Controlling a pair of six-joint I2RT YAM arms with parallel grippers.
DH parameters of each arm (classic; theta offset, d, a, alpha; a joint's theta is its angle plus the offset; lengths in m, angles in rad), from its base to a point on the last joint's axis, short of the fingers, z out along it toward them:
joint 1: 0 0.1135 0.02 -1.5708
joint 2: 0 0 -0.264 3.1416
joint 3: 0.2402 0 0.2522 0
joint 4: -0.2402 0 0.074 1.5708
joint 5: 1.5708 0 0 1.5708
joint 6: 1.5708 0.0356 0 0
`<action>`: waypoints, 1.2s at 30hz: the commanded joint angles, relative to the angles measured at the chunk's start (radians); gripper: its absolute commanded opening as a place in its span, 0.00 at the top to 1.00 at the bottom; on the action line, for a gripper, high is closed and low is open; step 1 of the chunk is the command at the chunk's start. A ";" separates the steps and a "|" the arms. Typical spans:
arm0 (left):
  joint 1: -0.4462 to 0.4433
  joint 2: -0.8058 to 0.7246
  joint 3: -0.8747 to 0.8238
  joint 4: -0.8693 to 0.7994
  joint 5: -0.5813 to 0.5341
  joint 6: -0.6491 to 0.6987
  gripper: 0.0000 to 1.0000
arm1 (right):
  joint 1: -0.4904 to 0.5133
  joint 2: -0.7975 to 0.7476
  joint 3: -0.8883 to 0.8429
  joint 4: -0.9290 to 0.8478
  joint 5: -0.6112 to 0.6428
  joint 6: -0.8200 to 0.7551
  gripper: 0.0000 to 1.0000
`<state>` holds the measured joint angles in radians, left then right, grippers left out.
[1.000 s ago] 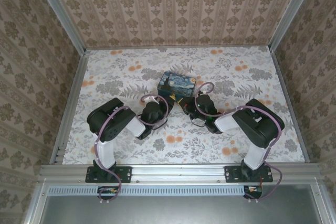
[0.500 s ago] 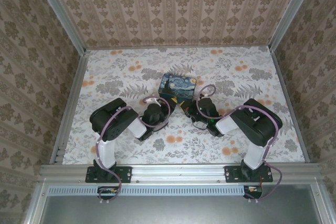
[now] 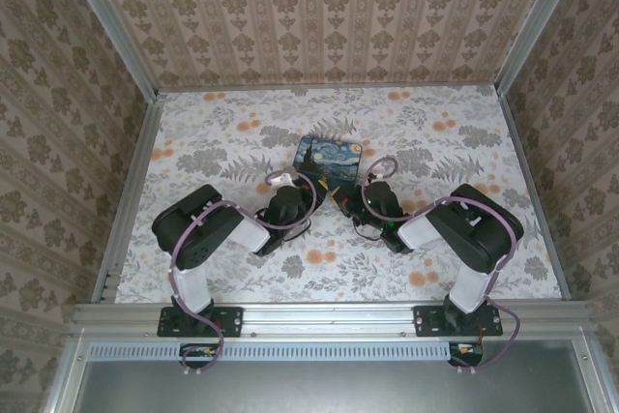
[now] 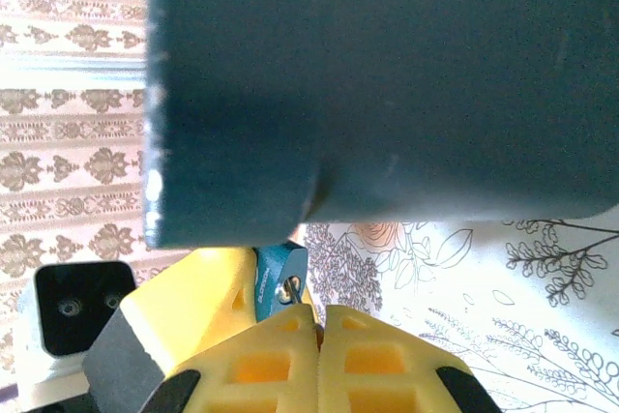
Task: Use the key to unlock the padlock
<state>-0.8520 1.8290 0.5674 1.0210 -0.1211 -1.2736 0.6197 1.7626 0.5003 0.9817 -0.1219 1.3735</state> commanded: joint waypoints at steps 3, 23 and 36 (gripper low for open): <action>-0.084 -0.029 0.026 -0.173 0.143 0.097 1.00 | 0.015 -0.006 0.107 0.236 -0.138 -0.124 1.00; -0.096 -0.020 0.016 -0.179 0.074 0.135 1.00 | 0.014 -0.001 0.081 0.354 0.028 0.221 1.00; -0.097 0.032 -0.022 -0.061 0.074 0.074 1.00 | -0.001 -0.049 0.140 0.213 -0.081 0.150 1.00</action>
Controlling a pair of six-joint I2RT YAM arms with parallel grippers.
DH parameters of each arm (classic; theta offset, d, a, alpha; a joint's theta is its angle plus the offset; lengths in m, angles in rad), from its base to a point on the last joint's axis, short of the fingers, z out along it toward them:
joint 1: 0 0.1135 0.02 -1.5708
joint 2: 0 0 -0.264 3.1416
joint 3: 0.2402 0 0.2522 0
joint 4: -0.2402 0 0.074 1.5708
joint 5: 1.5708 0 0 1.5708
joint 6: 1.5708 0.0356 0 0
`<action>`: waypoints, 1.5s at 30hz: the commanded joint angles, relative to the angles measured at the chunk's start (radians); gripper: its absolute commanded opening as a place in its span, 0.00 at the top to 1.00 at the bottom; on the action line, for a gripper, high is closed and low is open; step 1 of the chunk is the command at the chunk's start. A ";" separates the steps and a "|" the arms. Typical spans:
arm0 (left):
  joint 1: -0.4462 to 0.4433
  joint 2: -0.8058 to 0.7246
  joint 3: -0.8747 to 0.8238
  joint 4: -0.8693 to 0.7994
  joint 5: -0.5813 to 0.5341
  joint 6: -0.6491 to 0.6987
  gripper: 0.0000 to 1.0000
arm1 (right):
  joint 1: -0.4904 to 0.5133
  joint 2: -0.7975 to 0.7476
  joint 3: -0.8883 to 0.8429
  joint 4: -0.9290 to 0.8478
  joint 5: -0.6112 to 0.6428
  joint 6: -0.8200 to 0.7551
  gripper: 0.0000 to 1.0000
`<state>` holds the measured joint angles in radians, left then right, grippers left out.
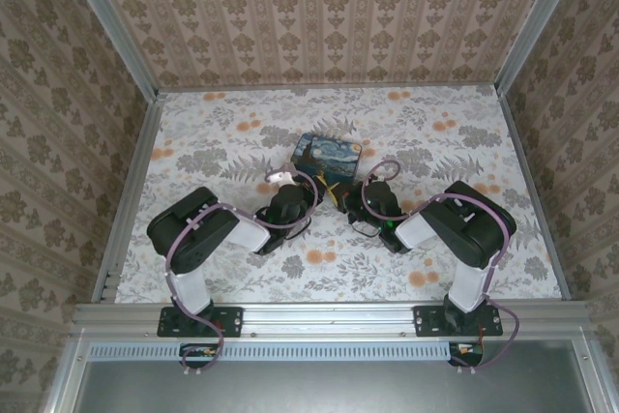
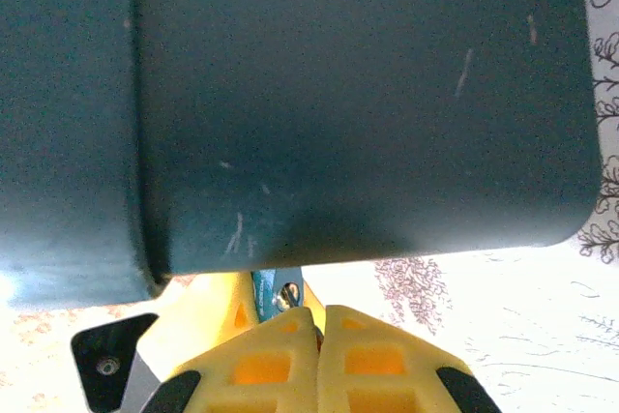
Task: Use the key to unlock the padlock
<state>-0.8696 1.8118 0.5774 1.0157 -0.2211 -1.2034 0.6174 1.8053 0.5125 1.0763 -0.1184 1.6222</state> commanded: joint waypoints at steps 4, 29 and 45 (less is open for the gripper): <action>-0.078 0.068 -0.040 -0.020 0.188 -0.039 1.00 | 0.000 -0.169 0.167 -0.142 -0.138 -0.332 1.00; -0.072 0.144 -0.096 0.193 0.193 -0.182 1.00 | -0.038 -0.018 0.074 0.264 -0.089 -0.152 1.00; -0.065 0.121 -0.124 0.269 0.200 -0.333 1.00 | -0.053 0.009 0.128 0.265 -0.227 -0.185 1.00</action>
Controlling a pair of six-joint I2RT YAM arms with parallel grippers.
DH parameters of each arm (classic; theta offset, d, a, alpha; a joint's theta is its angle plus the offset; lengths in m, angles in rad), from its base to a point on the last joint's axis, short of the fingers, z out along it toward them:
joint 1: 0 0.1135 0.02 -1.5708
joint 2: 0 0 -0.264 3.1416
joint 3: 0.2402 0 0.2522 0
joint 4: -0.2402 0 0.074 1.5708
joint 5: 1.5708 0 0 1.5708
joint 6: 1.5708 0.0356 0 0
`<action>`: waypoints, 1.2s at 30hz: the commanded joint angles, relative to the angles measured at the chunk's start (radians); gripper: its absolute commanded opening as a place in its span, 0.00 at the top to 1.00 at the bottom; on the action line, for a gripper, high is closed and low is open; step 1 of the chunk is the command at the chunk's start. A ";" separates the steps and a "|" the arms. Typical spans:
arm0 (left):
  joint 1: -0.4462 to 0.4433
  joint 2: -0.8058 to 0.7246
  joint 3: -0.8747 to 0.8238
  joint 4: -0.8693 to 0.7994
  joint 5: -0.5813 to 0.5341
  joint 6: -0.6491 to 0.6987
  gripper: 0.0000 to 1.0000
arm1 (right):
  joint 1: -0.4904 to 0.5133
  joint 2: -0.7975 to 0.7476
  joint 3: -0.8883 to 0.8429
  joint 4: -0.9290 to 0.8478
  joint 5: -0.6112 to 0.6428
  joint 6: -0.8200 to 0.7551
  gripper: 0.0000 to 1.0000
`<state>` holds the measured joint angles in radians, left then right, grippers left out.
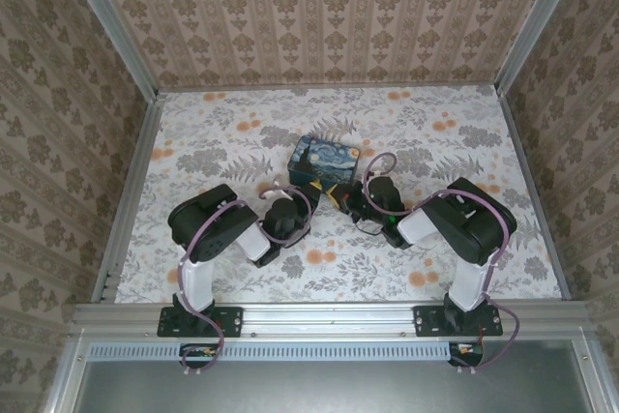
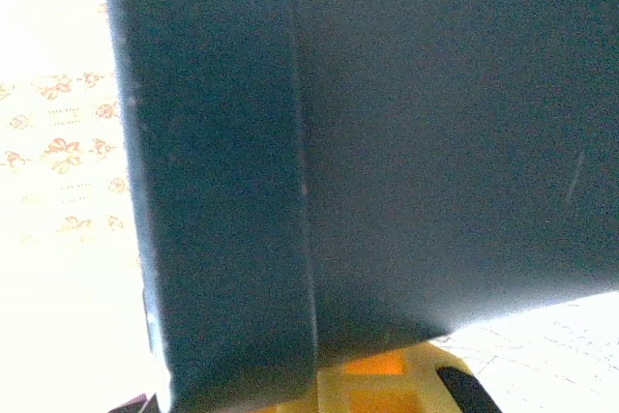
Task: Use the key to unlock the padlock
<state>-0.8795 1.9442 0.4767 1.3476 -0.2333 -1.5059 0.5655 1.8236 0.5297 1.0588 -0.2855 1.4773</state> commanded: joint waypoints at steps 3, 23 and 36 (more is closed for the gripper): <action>-0.054 -0.012 -0.026 -0.064 0.216 -0.060 1.00 | -0.002 -0.008 0.109 0.277 -0.094 -0.094 1.00; -0.049 -0.043 -0.020 -0.057 0.229 -0.114 1.00 | 0.043 -0.073 0.037 0.178 -0.044 -0.422 1.00; -0.050 -0.051 -0.020 -0.057 0.245 -0.117 1.00 | 0.092 -0.213 0.092 -0.053 -0.023 -0.587 1.00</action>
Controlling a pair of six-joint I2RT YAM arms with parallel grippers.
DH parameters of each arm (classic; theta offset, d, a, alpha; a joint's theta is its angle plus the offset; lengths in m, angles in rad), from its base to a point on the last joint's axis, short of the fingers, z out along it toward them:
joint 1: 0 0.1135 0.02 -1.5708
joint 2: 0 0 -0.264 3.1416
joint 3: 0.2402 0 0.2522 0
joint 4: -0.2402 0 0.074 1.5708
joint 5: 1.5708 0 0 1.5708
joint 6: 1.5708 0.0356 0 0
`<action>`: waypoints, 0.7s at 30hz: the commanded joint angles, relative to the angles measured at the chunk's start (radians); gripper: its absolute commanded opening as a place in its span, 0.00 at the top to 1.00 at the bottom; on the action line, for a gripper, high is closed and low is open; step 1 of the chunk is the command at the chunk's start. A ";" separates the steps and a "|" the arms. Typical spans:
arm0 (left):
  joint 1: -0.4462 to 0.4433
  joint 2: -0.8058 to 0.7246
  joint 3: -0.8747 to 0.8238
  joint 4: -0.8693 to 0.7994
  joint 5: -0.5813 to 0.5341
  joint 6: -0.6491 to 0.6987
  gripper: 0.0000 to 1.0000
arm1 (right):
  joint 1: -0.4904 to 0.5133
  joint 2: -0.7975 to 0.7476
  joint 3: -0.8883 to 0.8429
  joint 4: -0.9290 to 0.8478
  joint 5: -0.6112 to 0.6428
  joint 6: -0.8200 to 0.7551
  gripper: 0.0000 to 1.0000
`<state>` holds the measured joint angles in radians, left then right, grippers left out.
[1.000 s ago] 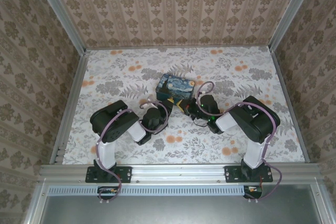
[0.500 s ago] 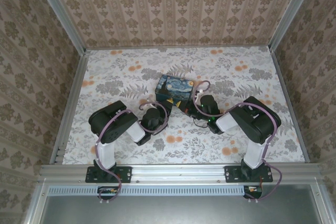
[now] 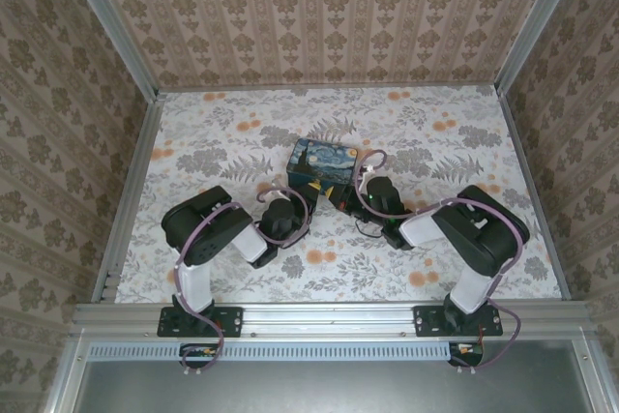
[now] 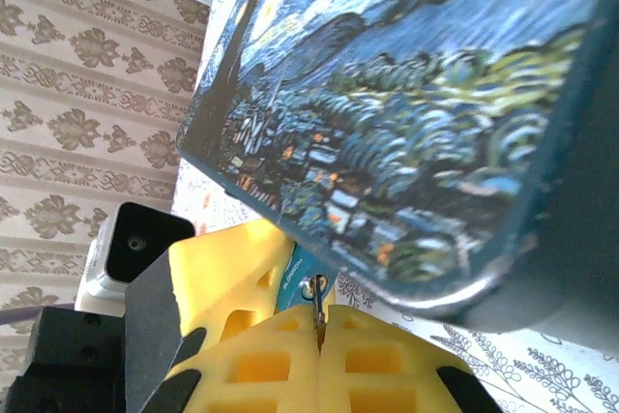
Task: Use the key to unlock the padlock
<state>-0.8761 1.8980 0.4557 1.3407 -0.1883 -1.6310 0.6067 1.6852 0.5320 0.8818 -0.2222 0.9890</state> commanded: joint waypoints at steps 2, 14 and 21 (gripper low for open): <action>-0.052 -0.005 0.001 -0.046 0.210 0.014 1.00 | 0.041 -0.061 0.081 0.159 -0.089 -0.051 1.00; -0.019 -0.047 -0.024 -0.043 0.348 0.023 1.00 | 0.018 0.043 -0.010 0.443 -0.110 0.134 1.00; 0.006 -0.078 -0.041 -0.038 0.421 0.033 1.00 | -0.012 0.045 -0.010 0.447 -0.164 0.180 1.00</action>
<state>-0.8238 1.8355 0.4263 1.3262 -0.0429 -1.6272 0.5858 1.7367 0.4767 1.0966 -0.2943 1.1400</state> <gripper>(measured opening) 0.084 0.067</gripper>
